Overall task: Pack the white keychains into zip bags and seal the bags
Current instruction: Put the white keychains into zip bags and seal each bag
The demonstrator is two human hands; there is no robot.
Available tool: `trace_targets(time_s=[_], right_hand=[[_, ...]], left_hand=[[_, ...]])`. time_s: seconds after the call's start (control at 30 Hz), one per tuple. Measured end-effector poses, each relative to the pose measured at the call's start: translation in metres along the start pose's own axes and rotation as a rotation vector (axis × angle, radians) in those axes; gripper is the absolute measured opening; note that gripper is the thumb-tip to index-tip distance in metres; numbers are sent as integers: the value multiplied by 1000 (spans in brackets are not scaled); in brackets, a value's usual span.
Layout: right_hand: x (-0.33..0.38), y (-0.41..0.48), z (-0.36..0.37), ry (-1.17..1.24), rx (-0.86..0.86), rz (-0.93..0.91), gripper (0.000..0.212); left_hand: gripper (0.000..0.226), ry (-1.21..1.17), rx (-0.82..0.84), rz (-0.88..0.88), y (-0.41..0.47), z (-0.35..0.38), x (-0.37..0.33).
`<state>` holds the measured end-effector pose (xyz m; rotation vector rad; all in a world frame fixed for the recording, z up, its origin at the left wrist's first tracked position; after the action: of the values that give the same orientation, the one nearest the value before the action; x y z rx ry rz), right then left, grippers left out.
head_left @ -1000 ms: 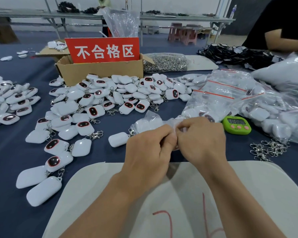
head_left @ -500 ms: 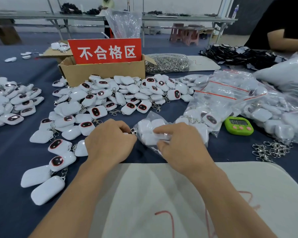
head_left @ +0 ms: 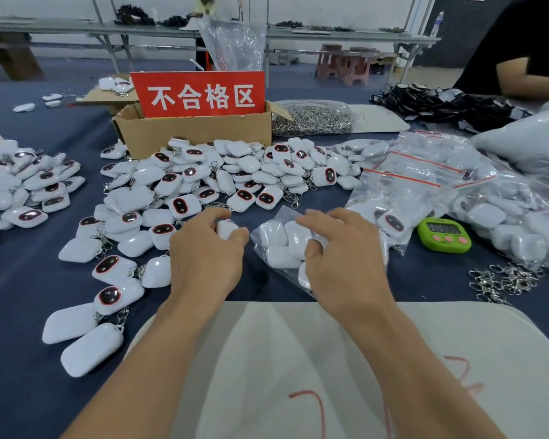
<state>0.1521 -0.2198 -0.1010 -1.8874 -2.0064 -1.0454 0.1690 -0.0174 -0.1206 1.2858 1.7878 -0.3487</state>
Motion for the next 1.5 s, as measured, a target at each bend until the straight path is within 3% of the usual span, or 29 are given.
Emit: trace_targets(time_s=[0.1, 0.2, 0.3, 0.47, 0.53, 0.67, 0.77, 0.9, 1.0, 1.07, 1.23, 1.5], right_hand=[[6, -2, 14, -90, 144, -154, 42], [-1, -4, 25, -241, 294, -144, 41], [-1, 0, 14, -90, 126, -74, 33], [-2, -3, -20, 185, -315, 19, 31], [-5, -5, -27, 321, -359, 68, 28], [6, -5, 1, 860, 111, 264, 18], [15, -10, 19, 962, 318, 330, 31], [12, -10, 25, 1105, 385, 408, 17], [9, -8, 22, 1147, 405, 417, 34], [6, -6, 19, 1233, 387, 444, 45], [-1, -5, 20, 1223, 338, 514, 25], [1, -5, 19, 932, 330, 380, 19]], left_hand=[[30, -21, 6, 12, -2, 2, -3], [31, -85, 23, 27, -5, 3, -6], [32, -178, 71, 56, -9, 5, -13], [38, -620, 34, -2, -12, -3, -21], [41, -629, 73, 5, -14, -1, -25], [48, -539, 176, 146, -21, 5, -38], [51, -489, 255, 229, -26, 10, -41], [82, -402, 389, 382, -35, 15, -51], [91, -520, 399, 295, -38, 20, -49], [75, -565, 331, 184, -37, 20, -45], [21, -556, 293, 109, -33, 20, -42], [27, -715, 233, 42, -27, 12, -41]])
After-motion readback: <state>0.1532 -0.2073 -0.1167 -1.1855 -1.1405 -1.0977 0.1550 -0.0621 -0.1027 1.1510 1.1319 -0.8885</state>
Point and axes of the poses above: each hand's wrist, its own y-axis towards the middle knuckle, its own z-axis out of the palm, x = y × z, the point moved 5 cm from there along y, towards the middle knuckle, and after that the axes turned 2 degrees about z, right-handed, at the moved point
